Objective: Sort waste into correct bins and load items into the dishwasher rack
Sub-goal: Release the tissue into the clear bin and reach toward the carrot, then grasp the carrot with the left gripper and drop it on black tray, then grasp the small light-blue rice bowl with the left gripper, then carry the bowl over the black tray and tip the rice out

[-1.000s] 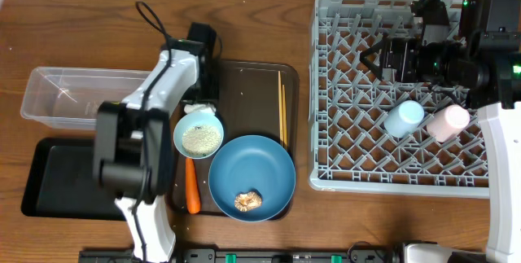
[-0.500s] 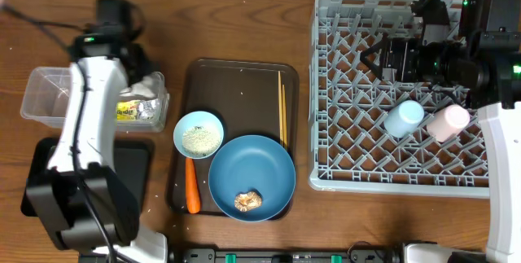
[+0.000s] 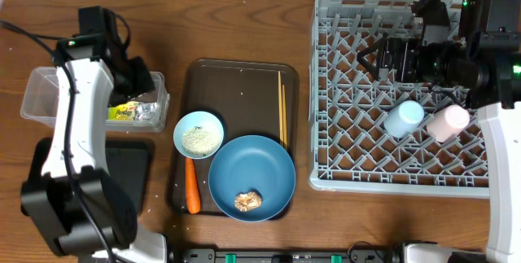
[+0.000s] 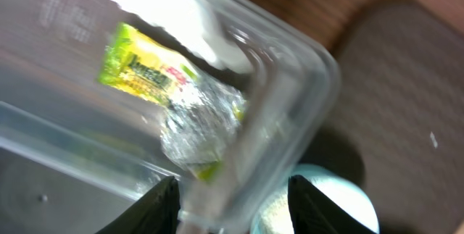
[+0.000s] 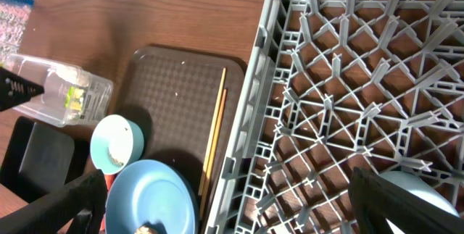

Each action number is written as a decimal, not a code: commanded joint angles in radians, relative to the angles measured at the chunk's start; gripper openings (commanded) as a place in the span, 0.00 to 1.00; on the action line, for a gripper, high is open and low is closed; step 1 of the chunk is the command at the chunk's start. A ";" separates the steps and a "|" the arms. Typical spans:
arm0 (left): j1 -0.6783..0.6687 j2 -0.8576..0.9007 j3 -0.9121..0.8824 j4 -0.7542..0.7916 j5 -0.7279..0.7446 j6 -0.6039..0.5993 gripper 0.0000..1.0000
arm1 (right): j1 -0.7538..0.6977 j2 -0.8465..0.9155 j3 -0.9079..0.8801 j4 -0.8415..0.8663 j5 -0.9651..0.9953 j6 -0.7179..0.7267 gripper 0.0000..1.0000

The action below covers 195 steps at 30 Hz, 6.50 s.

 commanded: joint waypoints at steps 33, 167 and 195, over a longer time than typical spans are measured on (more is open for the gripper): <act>-0.267 -0.494 -0.807 0.104 0.042 -0.303 0.54 | 0.008 0.001 0.001 0.021 -0.003 0.002 0.99; -0.508 0.027 -0.485 0.455 -0.038 0.148 0.14 | 0.008 0.001 0.001 -0.002 -0.003 0.005 0.99; -0.512 -0.091 -0.231 0.212 -0.017 0.072 0.06 | 0.008 0.001 0.001 -0.017 -0.003 0.005 0.99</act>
